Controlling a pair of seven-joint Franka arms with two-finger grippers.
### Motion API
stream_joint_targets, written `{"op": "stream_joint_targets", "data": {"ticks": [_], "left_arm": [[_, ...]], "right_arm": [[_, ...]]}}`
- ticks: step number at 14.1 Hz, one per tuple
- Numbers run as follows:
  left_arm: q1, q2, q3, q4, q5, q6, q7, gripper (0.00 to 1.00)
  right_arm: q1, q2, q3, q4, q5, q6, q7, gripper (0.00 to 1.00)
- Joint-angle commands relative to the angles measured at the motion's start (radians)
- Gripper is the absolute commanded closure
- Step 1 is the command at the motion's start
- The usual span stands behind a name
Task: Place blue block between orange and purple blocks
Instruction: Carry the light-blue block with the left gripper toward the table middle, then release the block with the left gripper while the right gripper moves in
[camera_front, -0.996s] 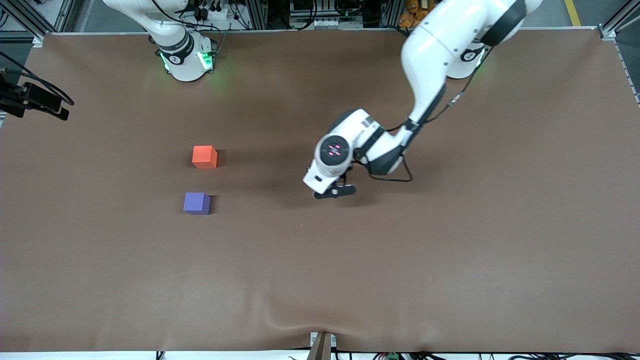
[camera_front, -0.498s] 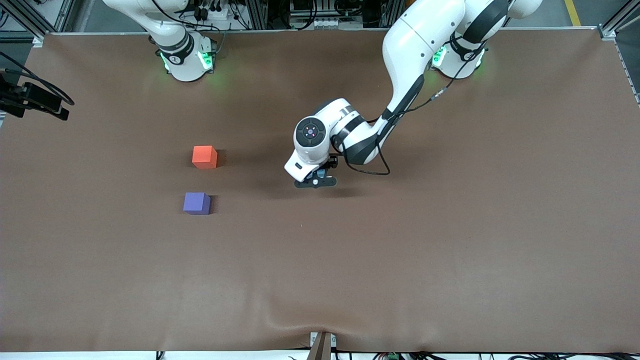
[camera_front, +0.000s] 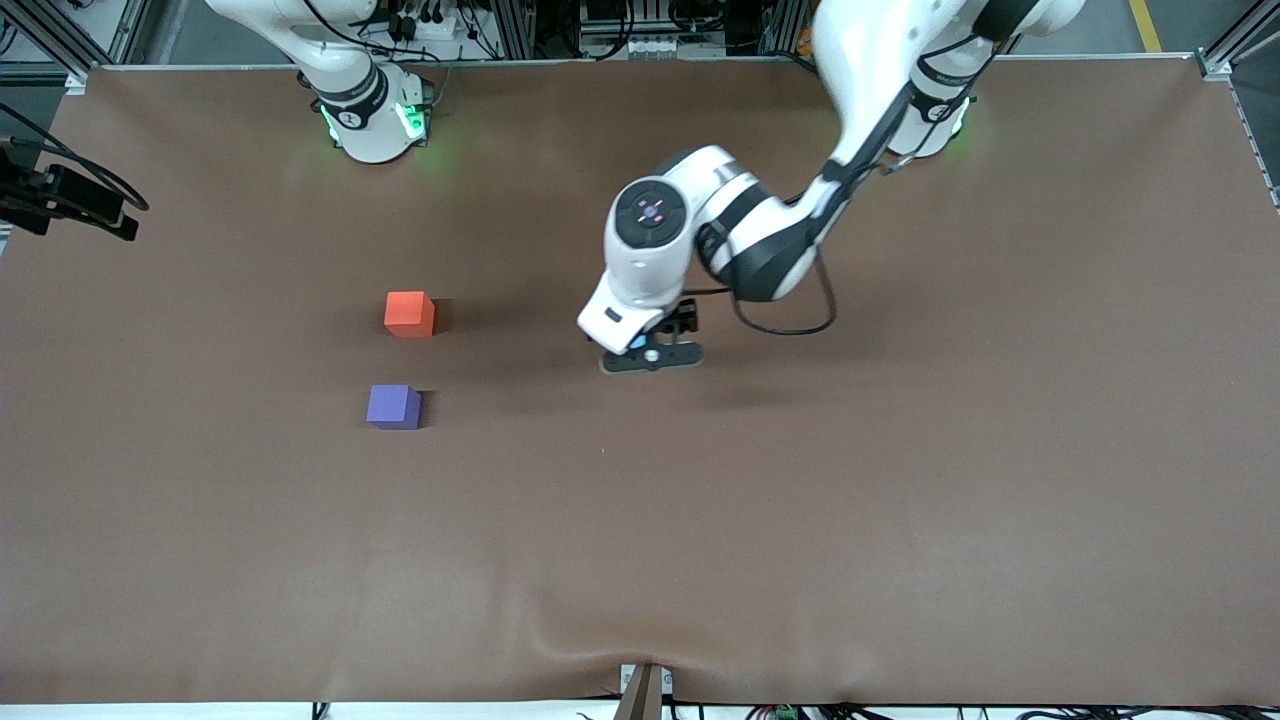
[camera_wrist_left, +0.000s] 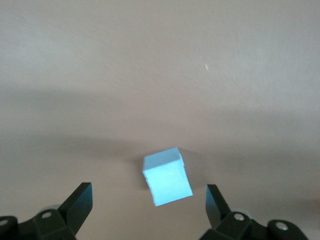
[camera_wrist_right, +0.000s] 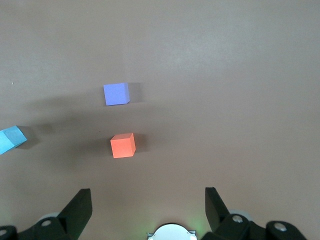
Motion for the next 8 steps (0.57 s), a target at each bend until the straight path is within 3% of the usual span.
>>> {"op": "stream_joint_targets", "data": {"ticks": [1,5,8], "left_arm": [[0.098,-0.103,-0.010,-0.039,0.008,-0.087,-0.017,0.00],[0.276,-0.181,-0.016,-0.053,0.008,-0.203,0.087,0.00],[0.400,-0.259,-0.018,-0.131,0.008,-0.210,0.268,0.00]], "right_arm": [[-0.015,-0.001,0.005,0.003,0.014,-0.011,-0.014,0.00],[-0.006,0.002,0.005,0.003,0.012,-0.017,-0.014,0.00],[0.003,0.029,0.010,0.004,0.011,-0.019,-0.012,0.00]]}}
